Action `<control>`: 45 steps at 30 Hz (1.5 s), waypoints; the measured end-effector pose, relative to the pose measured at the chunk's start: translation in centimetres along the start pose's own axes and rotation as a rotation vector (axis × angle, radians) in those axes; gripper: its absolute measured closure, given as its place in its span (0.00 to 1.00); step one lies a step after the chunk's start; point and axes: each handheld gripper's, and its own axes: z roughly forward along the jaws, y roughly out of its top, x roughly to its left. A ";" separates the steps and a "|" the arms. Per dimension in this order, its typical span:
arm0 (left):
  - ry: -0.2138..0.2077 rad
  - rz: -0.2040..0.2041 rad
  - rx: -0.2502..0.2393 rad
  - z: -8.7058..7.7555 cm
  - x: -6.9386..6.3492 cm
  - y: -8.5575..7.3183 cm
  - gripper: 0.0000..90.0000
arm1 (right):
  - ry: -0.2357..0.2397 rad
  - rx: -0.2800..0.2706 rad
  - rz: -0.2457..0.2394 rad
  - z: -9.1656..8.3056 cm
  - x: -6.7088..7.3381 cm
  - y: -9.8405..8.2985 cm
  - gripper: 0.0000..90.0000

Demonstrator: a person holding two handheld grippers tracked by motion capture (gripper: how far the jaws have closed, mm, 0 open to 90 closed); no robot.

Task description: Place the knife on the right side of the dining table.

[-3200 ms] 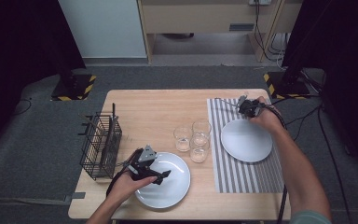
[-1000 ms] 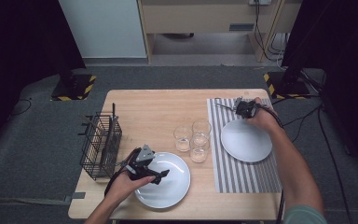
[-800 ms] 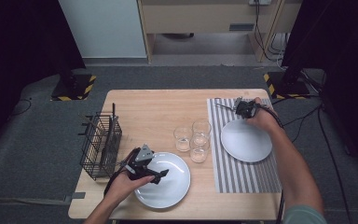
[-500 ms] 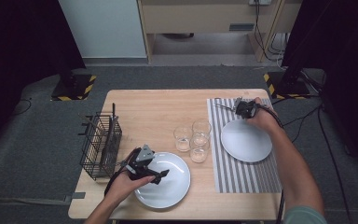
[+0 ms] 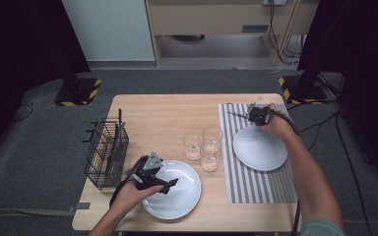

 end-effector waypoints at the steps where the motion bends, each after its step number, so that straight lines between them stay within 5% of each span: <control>1: -0.001 0.001 0.000 0.0 0.0 0.0 0.05 | -0.002 -0.002 -0.003 0.0 0.0 0.0 0.81; 31: -0.003 0.017 0.011 0.2 -0.3 0.1 0.05 | 0.007 0.006 0.061 -0.8 -0.3 -0.7 0.63; 45: -0.010 0.029 0.018 0.5 -0.6 0.1 0.05 | 0.004 0.021 0.086 -1.2 -0.6 -2.0 0.62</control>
